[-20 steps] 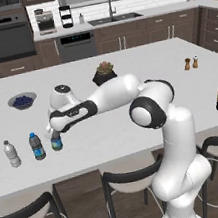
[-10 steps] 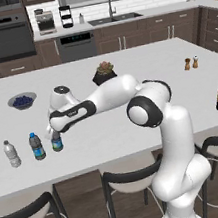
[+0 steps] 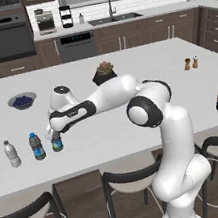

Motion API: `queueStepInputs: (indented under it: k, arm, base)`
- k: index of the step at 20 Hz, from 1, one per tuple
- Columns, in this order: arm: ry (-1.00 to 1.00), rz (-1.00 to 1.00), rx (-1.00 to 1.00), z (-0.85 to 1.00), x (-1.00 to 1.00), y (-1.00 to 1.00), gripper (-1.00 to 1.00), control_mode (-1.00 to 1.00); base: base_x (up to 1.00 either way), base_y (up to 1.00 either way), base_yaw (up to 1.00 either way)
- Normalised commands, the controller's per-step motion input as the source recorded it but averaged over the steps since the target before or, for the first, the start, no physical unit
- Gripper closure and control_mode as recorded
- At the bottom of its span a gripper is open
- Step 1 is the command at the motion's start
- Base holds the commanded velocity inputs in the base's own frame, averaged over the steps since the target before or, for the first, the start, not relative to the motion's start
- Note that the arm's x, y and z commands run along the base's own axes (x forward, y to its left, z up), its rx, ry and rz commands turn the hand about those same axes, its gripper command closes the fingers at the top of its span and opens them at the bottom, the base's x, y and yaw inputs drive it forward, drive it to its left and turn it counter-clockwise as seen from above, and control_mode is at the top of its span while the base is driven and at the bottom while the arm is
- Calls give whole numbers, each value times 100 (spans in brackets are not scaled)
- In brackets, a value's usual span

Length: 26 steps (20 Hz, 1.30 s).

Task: Move the plastic bottles in the middle to the plastics group, and the glass bottles in the middle to the glass group.

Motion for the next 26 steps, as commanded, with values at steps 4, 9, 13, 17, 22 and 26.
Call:
queueStepInputs:
  k: [4, 9, 13, 17, 22, 26]
  arm:
    - [0, 0, 0, 0, 0, 0, -100, -100]
    - [0, 0, 0, 6, 0, 0, -100, -100]
    - [0, 0, 0, 35, -5, -4, -100, -100]
    - [0, -3, 0, 35, -41, -37, -100, -100]
    - [1, -9, 0, 7, -59, -70, -100, -100]
    - [0, -19, 0, 0, -71, -93, -100, -100]
  base:
    - [0, 0, 0]
    - [0, 0, 0]
    - [0, 0, 0]
    - [0, 0, 0]
    - [0, 0, 0]
    - [0, 0, 0]
